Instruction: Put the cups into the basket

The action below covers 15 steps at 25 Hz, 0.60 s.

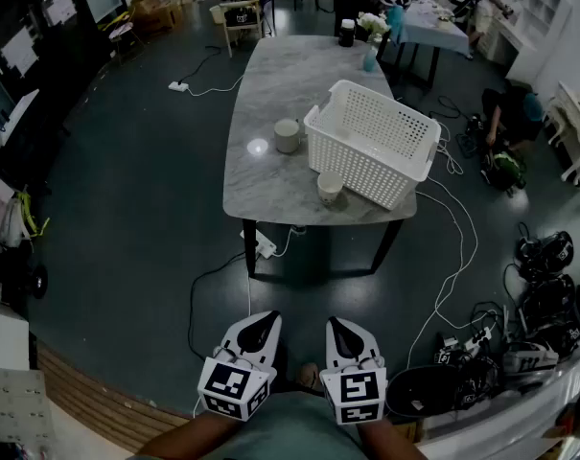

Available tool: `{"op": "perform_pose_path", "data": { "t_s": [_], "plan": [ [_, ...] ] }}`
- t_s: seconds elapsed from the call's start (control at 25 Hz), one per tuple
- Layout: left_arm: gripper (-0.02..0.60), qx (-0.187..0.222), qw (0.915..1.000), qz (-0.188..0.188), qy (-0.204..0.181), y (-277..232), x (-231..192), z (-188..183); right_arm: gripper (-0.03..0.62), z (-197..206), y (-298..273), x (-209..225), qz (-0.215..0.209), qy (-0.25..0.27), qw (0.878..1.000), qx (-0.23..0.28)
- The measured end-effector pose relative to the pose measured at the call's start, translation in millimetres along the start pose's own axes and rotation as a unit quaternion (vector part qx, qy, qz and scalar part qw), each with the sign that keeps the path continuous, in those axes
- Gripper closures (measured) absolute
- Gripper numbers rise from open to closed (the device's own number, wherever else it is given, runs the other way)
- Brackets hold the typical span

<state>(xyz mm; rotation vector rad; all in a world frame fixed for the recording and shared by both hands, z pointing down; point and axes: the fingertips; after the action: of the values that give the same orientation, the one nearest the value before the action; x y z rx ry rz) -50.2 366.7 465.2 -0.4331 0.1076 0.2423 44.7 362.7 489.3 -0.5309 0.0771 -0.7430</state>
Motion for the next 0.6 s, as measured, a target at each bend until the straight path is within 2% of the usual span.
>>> {"op": "perform_pose_path", "data": {
  "t_s": [0.6],
  "plan": [
    [0.581, 0.002, 1.0000, 0.005, -0.001, -20, -10, -14, 0.582, -16, -19, 12, -0.006, -0.021, 1.000, 0.007]
  ]
}}
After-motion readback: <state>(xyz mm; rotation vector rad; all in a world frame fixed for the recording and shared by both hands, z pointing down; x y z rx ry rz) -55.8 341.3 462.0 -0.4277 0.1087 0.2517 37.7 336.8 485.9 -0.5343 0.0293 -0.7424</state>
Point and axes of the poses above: the fingertips, and each gripper's own axes: y backward along the fingers, x to its right, z out of its underside, and after that the axes turned 10 degrees about -z, right-handed
